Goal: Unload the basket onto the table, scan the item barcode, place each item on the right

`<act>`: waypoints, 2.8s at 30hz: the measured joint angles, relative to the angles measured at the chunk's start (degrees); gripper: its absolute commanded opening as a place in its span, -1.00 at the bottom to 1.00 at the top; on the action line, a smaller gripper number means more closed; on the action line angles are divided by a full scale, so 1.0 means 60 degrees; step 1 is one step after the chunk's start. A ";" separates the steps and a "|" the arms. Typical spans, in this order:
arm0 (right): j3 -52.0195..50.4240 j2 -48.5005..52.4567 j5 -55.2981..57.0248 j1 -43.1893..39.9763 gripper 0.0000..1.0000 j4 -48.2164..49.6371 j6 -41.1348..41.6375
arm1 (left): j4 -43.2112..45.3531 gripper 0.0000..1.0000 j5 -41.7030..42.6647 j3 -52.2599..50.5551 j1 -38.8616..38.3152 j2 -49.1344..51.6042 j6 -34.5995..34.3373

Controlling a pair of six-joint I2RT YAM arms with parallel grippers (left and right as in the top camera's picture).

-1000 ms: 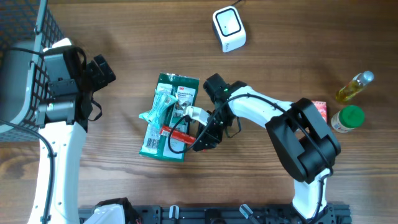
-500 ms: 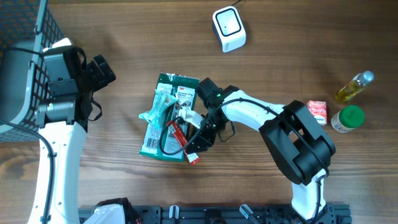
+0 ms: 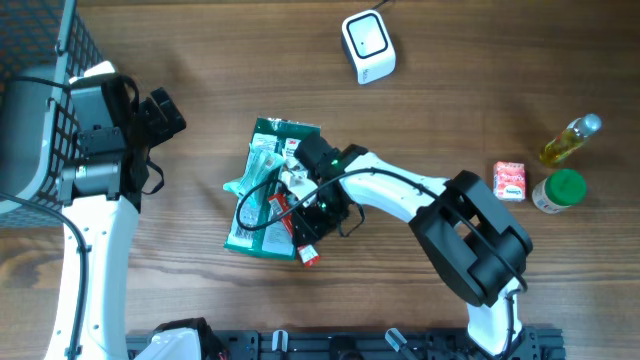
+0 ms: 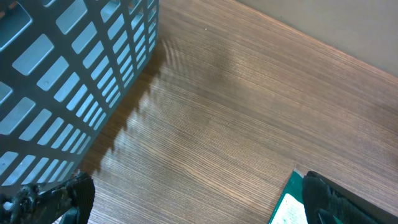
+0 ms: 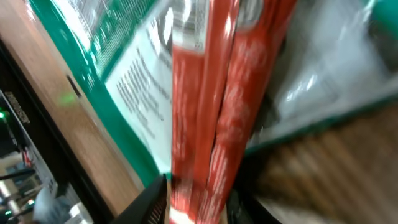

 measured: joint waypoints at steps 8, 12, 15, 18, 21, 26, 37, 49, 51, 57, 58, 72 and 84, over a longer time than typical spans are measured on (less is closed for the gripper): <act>0.0011 -0.0022 0.0076 0.0033 -0.32 -0.0237 0.0302 | 0.0000 1.00 0.0000 0.0000 0.0000 0.0000 0.0000; 0.0033 -0.0022 0.0120 0.0033 -0.32 -0.0623 0.0310 | 0.0000 1.00 0.0000 0.0000 0.0000 0.0000 0.0000; 0.0033 -0.0022 0.0142 0.0033 -0.32 -0.0845 0.0306 | 0.0000 1.00 0.0000 0.0000 0.0000 0.0000 0.0000; 0.0022 -0.0025 0.0142 0.0033 -0.32 -0.0841 0.0306 | 0.0000 1.00 0.0000 0.0000 0.0000 0.0000 0.0000; -0.0087 -0.0080 0.0138 0.0033 -0.34 -0.0743 0.0306 | 0.0000 1.00 0.0000 0.0000 0.0000 0.0000 0.0000; -0.0255 -0.0157 0.0284 0.0033 -0.83 -0.0619 0.0328 | 0.0004 1.00 0.0000 0.0000 0.0000 0.0000 0.0000; -0.0346 -0.0317 0.0765 0.0047 -0.91 -0.0627 0.0127 | 0.0000 1.00 0.0000 0.0000 0.0000 0.0000 0.0000; -0.0215 -0.3836 0.2896 -0.0051 -0.91 0.0102 -0.2251 | 0.0000 1.00 0.0000 0.0000 0.0000 0.0000 0.0000; -0.0189 -0.4000 0.2900 -0.0051 -0.91 0.0222 -0.2310 | 0.0000 1.00 0.0000 0.0000 0.0000 0.0000 0.0000; -0.0193 -0.4007 0.2936 -0.0051 -0.91 0.0251 -0.2313 | 0.0000 1.00 0.0000 0.0000 0.0000 0.0000 0.0000; -0.0189 -0.4007 0.2954 -0.0051 -0.91 0.0266 -0.2317 | 0.0000 1.00 0.0000 0.0000 0.0000 0.0000 0.0000; -0.0193 -0.3191 0.2554 -0.0047 -0.91 -0.0481 -0.4947 | 0.0000 1.00 0.0000 0.0000 0.0000 0.0000 0.0000; -0.0193 -0.1392 0.2758 -0.0047 -0.20 0.0211 -0.5737 | 0.0004 1.00 0.0000 0.0000 0.0000 0.0000 0.0000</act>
